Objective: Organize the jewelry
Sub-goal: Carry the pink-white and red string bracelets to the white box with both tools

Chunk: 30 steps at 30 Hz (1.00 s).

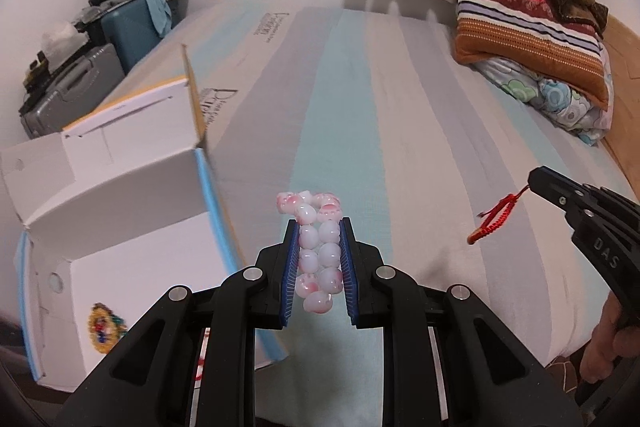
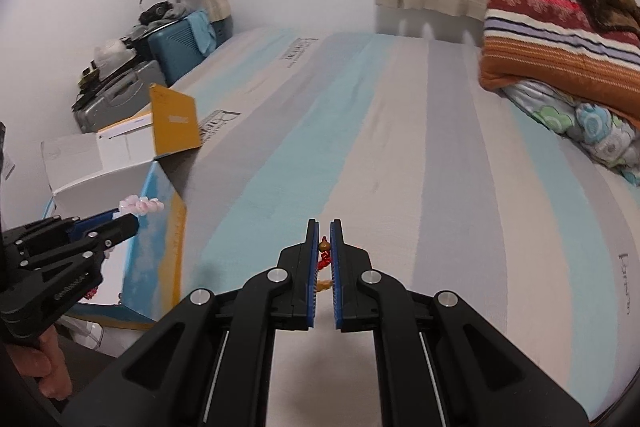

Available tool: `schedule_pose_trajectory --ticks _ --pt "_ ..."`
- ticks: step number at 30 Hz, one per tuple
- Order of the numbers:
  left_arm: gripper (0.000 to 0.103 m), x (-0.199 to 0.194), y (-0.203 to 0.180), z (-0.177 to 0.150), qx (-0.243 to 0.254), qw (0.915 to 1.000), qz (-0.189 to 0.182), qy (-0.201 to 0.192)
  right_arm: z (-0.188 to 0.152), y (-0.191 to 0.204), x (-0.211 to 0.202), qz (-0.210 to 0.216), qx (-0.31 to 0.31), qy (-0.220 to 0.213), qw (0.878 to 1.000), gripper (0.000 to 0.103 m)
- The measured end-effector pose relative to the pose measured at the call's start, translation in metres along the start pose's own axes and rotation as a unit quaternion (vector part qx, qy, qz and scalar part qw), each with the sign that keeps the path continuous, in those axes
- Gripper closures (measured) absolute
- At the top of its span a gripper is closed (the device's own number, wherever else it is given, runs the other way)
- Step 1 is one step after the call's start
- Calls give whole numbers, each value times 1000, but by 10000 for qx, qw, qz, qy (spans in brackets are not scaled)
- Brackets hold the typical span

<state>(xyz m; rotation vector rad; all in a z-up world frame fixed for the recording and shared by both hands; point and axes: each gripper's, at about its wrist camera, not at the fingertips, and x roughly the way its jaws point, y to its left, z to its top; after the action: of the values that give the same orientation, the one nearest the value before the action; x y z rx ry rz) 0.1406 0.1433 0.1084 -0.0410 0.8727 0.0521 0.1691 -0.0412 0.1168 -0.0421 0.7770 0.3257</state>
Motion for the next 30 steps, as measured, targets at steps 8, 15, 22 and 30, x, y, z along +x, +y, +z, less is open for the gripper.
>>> schedule_pose_trajectory --ticks 8,15,22,30 --pt "84 -33 51 1 -344 9992 167 -134 21 38 -9 206 -155 -63 9996 98" --pt "84 -52 101 -9 -573 9972 442 -201 34 78 -15 312 -376 -128 9987 98" --pt "84 -60 145 -24 -704 9935 886 -151 44 129 -16 468 -653 -172 9966 98" --pt "84 -67 198 -44 -1018 9892 1048 -73 44 187 -4 692 -900 -135 9934 98"
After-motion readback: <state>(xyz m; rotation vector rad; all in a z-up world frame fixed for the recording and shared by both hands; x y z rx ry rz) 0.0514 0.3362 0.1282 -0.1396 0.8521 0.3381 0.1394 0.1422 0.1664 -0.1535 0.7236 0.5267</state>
